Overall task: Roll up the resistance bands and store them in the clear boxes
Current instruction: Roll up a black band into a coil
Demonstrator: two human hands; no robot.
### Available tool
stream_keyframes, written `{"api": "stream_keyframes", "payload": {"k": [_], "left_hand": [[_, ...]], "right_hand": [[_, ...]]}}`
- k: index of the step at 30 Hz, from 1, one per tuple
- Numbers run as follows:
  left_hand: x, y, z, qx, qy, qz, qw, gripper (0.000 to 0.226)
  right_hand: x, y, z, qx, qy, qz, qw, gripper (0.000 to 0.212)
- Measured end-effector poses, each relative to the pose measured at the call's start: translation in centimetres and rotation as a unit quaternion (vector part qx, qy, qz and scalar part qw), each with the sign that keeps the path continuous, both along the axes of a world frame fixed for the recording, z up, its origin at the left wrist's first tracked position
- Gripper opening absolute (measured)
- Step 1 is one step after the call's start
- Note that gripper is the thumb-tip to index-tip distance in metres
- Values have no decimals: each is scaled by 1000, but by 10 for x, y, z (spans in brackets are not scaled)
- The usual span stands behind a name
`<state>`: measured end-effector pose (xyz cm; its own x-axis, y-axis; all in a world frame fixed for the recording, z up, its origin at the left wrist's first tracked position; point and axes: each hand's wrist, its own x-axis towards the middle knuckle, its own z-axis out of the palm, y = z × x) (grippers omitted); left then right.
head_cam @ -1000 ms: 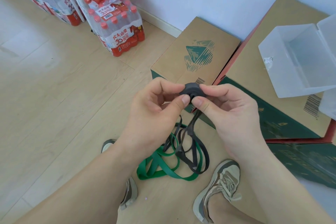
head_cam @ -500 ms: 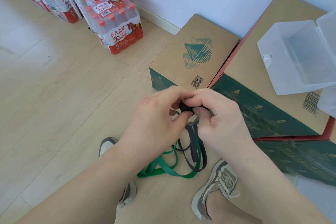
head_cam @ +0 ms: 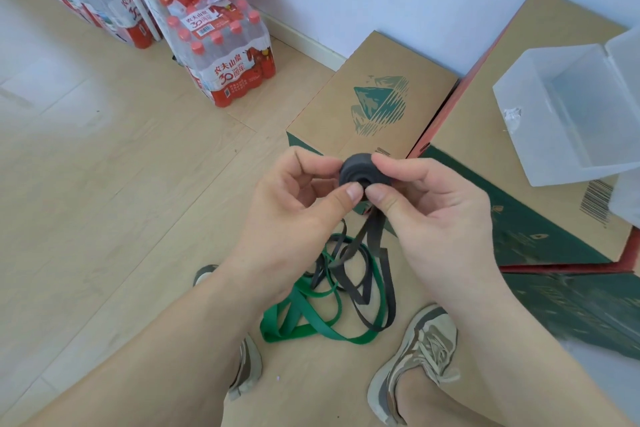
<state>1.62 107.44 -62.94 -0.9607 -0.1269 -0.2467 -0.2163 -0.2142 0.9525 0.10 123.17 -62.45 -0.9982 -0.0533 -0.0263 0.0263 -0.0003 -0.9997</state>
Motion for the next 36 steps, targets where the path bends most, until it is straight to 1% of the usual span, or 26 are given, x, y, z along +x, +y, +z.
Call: {"api": "stream_keyframes", "payload": {"k": [2, 3, 4, 5, 7, 9, 10, 11, 13, 14, 16, 18, 21, 23, 25, 27, 28, 30, 31, 33, 34, 35, 36], "left_hand": [[1, -2, -3, -101, 2, -38, 994, 19], [2, -2, -4, -162, 19, -47, 985, 19], [2, -2, -5, -219, 47, -54, 973, 24], [2, -2, -4, -257, 77, -65, 961, 34], [3, -2, -5, -296, 130, -106, 940, 50], [3, -5, -5, -329, 166, -138, 919, 48], [2, -6, -4, -334, 171, -141, 916, 44], [2, -6, -3, -323, 163, -133, 923, 41], [2, -5, 0, -248, 116, -100, 957, 38], [2, -4, 1, -207, 91, -83, 971, 37], [1, -2, 2, -146, 58, -48, 986, 31], [0, -1, 2, -83, 40, -19, 996, 26], [0, 0, 4, 10, 26, 10, 1000, 27], [1, 2, 7, 35, 29, 11, 999, 30], [0, 1, 8, 42, 30, 4, 999, 33], [-2, -2, 6, 26, 30, -15, 999, 36], [-2, -3, 5, -3, 32, -27, 999, 36], [0, -2, 1, -102, 46, -51, 992, 33], [2, -2, -1, -164, 68, -60, 982, 32], [5, 1, -1, -273, 138, -79, 949, 33], [6, 1, -2, -300, 162, -85, 936, 35], [6, 0, -3, -305, 169, -82, 934, 34], [5, -1, -4, -294, 160, -73, 939, 29]], "right_hand": [[-1, 4, -6, 98, 56, 8, 994, 36], [-1, 5, -9, 148, 84, 25, 985, 35], [0, 7, -11, 189, 108, 45, 975, 33], [0, 8, -11, 218, 122, 66, 966, 32], [0, 9, -10, 247, 142, 106, 953, 33], [2, 10, -9, 255, 150, 123, 947, 34], [2, 10, -8, 249, 134, 115, 952, 35], [3, 10, -7, 223, 98, 94, 965, 35], [0, 11, -4, 116, 11, 36, 993, 35], [-2, 11, -2, 69, -18, 12, 997, 35], [-3, 10, 2, 22, -45, 1, 999, 31], [-3, 8, 3, -1, -55, 16, 998, 31], [-3, 7, 5, -7, -48, 24, 999, 37], [-5, 8, 6, -14, -41, 2, 999, 38], [-4, 10, 7, -26, -26, -12, 999, 34], [-2, 9, 5, -20, -8, -17, 1000, 31], [-1, 9, 3, 0, 3, -18, 1000, 32], [-1, 10, -2, 71, 35, -6, 997, 35], [-1, 12, -4, 116, 61, 8, 991, 34], [-2, 14, -9, 203, 120, 43, 971, 30], [-1, 15, -11, 231, 140, 59, 961, 29], [-1, 15, -12, 248, 152, 71, 954, 28], [0, 14, -12, 253, 154, 75, 952, 28]]}}
